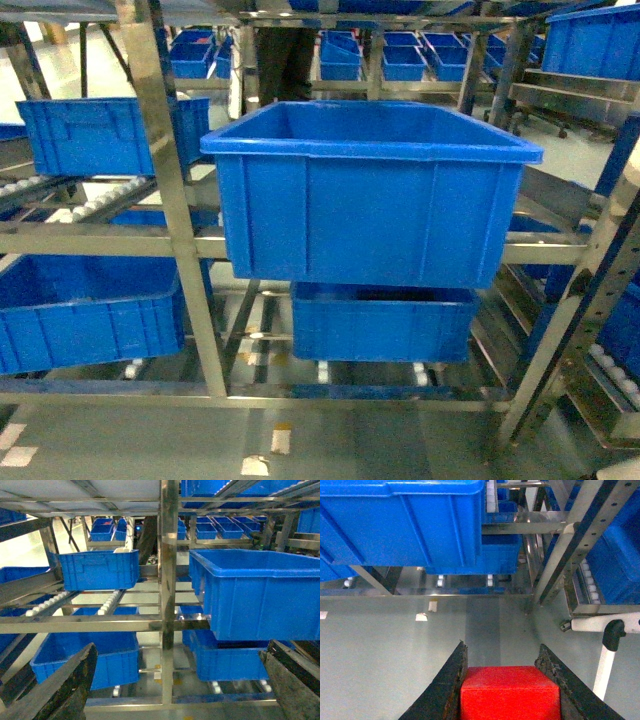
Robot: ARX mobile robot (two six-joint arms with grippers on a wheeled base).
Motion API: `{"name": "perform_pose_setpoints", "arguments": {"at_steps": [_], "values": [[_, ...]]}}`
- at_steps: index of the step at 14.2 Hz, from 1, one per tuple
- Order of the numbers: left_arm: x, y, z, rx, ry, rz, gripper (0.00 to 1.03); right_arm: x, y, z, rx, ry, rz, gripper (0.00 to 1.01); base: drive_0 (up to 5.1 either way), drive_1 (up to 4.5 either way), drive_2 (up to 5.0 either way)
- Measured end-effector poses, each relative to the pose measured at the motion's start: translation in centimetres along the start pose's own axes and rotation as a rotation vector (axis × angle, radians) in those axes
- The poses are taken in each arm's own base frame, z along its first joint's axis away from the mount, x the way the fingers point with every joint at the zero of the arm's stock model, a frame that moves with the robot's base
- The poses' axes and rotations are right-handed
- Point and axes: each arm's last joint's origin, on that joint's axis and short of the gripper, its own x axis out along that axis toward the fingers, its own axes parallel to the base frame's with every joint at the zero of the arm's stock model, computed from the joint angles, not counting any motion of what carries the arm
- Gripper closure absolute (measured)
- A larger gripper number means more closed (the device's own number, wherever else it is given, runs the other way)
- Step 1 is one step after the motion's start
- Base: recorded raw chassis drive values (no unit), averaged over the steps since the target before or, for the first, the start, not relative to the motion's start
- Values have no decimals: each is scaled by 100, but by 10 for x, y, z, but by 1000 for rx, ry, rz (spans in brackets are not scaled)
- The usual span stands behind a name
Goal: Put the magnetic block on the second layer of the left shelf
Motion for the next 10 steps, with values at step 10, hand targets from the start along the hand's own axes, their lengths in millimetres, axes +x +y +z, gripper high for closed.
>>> {"name": "perform_pose_setpoints", "arguments": {"at_steps": [10], "values": [[0,0,0,0,0,0,5,0,0,0,0,1,2,68,-96,61,40]]}}
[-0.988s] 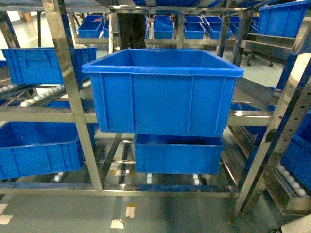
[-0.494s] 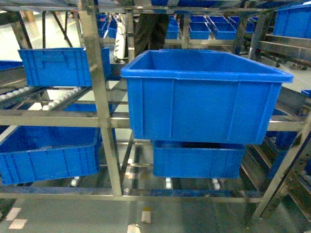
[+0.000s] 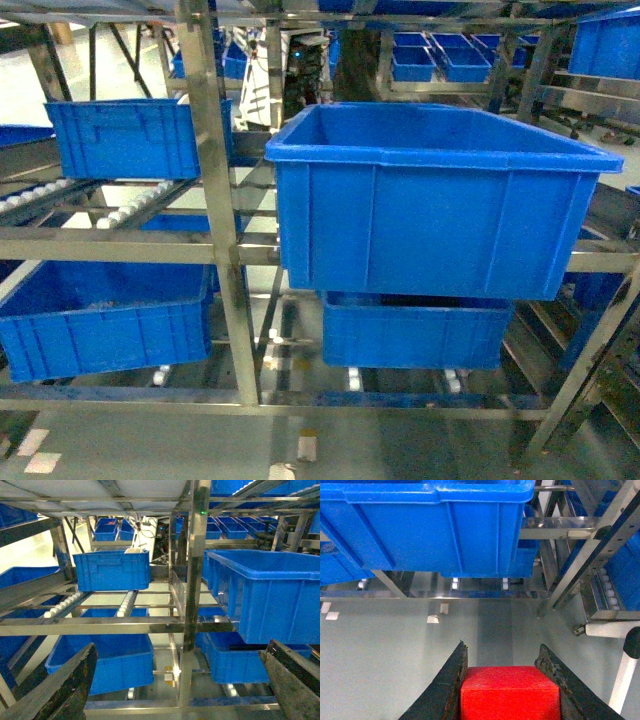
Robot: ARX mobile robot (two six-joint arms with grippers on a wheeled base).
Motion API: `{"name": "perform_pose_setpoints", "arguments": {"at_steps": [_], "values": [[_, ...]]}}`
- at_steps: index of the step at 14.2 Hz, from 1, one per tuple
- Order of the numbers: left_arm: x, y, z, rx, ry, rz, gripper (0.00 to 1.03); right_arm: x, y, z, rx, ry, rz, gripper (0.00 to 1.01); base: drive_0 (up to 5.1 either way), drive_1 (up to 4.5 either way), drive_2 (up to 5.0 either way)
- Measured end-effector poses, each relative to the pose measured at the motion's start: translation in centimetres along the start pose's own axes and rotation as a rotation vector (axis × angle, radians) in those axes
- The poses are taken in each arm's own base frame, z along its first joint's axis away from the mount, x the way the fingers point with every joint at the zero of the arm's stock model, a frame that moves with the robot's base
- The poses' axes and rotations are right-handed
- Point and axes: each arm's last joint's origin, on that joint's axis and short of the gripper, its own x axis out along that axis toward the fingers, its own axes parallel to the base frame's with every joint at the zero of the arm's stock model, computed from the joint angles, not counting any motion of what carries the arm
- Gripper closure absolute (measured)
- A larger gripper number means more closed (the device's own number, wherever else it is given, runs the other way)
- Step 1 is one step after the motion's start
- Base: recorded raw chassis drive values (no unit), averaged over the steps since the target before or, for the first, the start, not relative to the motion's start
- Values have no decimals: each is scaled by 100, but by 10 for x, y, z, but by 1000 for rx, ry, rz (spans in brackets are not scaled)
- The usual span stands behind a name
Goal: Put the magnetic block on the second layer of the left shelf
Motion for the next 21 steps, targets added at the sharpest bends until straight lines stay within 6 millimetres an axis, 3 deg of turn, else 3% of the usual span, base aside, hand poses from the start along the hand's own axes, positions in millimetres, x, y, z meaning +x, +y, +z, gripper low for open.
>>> {"name": "perform_pose_setpoints", "arguments": {"at_steps": [4,17,21], "values": [[0,0,0,0,0,0,5,2,-1,-1,1,9,-9,68,71,11,-87],[0,0,0,0,0,0,5,-1,0,-1,0,-2,0,68,0,433,-432],[0,0,0,0,1,-1,5,2,0,-1,0,4,-2,68,3,68,-62]]}}
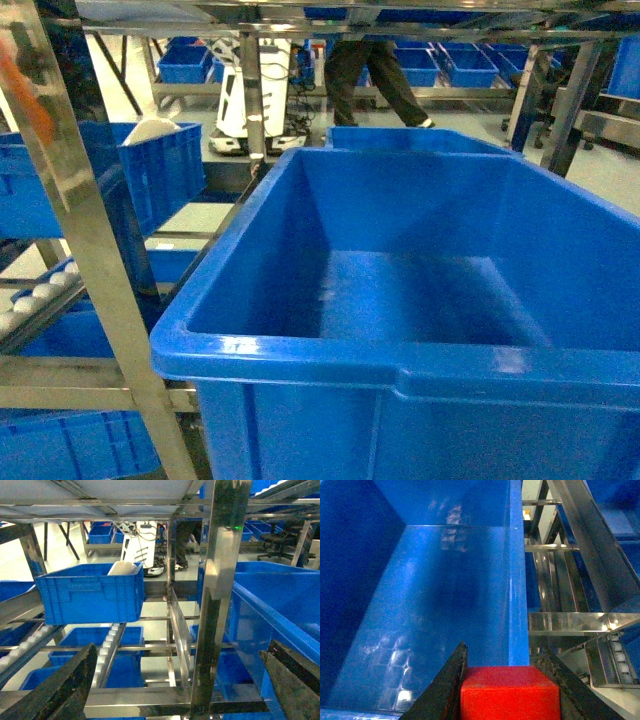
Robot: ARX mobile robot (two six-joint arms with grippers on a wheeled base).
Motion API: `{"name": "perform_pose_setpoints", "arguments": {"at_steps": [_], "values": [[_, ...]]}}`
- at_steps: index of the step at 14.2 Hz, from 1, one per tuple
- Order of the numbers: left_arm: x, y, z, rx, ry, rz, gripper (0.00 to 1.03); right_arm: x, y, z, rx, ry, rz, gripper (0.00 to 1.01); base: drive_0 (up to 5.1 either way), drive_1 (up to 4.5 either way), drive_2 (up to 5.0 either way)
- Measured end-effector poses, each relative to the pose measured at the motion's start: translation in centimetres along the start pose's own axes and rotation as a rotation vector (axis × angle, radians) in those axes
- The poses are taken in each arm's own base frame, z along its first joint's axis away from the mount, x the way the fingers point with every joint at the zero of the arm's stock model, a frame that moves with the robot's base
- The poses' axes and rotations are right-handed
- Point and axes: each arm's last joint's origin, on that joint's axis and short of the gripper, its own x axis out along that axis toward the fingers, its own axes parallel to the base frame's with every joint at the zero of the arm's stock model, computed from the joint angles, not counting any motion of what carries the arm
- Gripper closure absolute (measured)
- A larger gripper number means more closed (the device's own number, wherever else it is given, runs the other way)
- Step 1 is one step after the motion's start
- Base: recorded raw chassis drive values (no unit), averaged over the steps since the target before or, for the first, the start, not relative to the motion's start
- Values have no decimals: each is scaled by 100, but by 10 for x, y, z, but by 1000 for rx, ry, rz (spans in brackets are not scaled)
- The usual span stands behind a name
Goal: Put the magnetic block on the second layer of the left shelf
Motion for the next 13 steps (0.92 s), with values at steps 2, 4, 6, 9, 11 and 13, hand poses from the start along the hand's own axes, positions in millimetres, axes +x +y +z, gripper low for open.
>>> {"name": "perform_pose_setpoints", "arguments": {"at_steps": [2,4,6,9,11,13], "values": [[0,0,0,0,-1,0,5,6,2,2,19,-13,8,68,0,0,0],[0,0,0,0,-1,0,5,34,11,-4,52,48,35,68,0,0,0],[0,0,0,0,-1,1,5,59,22,-3,95,80,48,68,0,0,0],[0,0,0,0,-1,1,5,88,39,13,99,25,63,68,0,0,0],[0,0,0,0,-1,0,5,101,47,9,87,33,78,63,0,0,0],[0,0,0,0,-1,1,5,89,46,16,67,-74,57,39,0,0,0]]}}
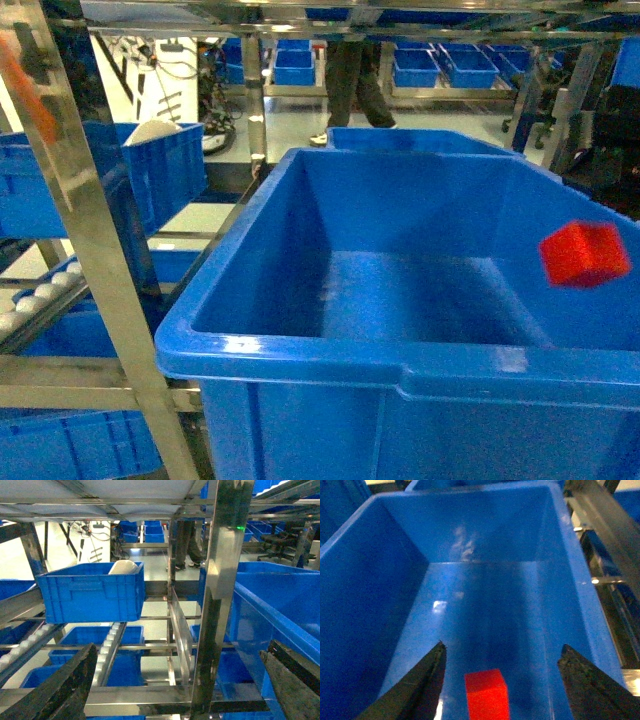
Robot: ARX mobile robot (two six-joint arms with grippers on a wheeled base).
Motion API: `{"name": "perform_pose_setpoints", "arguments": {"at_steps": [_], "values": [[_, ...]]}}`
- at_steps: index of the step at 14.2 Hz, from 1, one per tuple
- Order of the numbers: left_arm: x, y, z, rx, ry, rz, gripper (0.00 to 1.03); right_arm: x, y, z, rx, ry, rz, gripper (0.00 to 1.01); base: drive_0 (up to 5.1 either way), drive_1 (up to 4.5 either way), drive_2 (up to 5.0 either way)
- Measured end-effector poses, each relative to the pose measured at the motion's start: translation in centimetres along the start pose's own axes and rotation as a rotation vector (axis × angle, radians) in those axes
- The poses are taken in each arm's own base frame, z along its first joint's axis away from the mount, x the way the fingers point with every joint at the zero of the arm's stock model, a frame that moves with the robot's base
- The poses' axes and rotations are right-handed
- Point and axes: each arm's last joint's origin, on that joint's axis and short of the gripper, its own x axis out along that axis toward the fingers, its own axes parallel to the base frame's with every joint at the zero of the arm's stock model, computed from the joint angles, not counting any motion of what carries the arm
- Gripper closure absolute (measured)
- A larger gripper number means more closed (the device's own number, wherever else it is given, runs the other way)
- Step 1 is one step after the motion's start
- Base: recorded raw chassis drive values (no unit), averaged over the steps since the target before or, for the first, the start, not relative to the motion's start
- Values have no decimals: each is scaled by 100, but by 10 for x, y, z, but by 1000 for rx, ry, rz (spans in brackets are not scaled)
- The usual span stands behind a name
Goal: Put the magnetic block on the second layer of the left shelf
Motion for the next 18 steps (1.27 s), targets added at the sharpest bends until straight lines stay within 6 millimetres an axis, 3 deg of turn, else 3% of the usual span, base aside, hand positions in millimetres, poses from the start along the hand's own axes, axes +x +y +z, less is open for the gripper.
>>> {"name": "perform_pose_setpoints", "arguments": {"at_steps": [3,5,8,10,11,13,18], "values": [[0,0,0,0,0,0,5,-34,-10,-8,-32,-50,-24,2,0,0,0],[0,0,0,0,0,0,5,-72,-21,-5,-8,-43,-59,3,0,0,0],[0,0,0,0,0,0,5,-153,-36,5,30,-147,-79,3,0,0,0],[0,0,0,0,0,0,5,-161,-33,2,38,-102,-6,3,0,0,0],[0,0,0,0,0,0,5,-154,-33,1,16,-217,-5,7,0,0,0],[0,0,0,0,1,1,5,-157,-47,-29,-76,-517,-62,33,0,0,0],[0,0,0,0,0,-1,5,-146,-55,-83,-122,-556,-71,98,0,0,0]]}}
